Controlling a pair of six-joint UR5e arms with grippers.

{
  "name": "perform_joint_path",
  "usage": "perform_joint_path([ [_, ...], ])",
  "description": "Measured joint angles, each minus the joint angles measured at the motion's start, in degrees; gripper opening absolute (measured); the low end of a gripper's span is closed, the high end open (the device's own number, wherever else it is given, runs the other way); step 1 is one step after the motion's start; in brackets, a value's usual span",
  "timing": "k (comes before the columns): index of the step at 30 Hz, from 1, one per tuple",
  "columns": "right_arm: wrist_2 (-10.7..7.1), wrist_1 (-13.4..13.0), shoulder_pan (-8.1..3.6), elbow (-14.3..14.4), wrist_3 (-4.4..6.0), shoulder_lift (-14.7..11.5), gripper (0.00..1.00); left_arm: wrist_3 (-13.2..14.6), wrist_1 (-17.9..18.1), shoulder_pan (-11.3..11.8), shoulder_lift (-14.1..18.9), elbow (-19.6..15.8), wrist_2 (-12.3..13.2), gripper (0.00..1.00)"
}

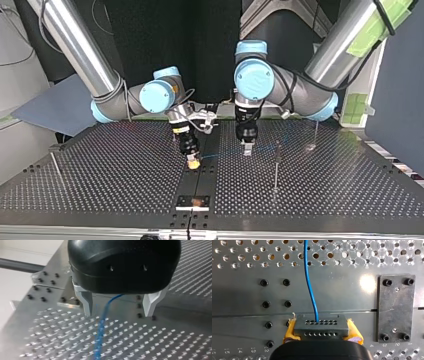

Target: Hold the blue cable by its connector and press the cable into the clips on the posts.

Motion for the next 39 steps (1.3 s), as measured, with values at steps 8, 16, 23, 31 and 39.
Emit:
perform_joint_path([
  [8, 0.03, 0.01, 0.03, -0.02, 0.0, 0.04, 0.0, 0.02, 0.35, 0.43, -0.24, 3.64, -0.71, 1.0],
  [16, -0.01, 0.15, 0.11, 0.0, 0.01, 0.05, 0.0, 0.85, 0.86, 0.58, -0.5, 4.35, -0.83, 1.0],
  [23, -0.02, 0.32, 0.13, 0.0, 0.08, 0.01, 0.0, 2.78, 2.24, 0.47, -0.52, 4.36, -2.43, 1.0],
  [31, 0.01, 0.44, 0.21, -0.01, 0.09, 0.03, 0.0, 6.48, 3.81, 0.25, -0.52, 4.38, -6.11, 1.0],
  [39, -0.01, 0.46, 0.2, -0.01, 0.11, 0.02, 0.0, 9.97, 5.78, -0.08, -0.52, 4.38, -9.17, 1.0],
])
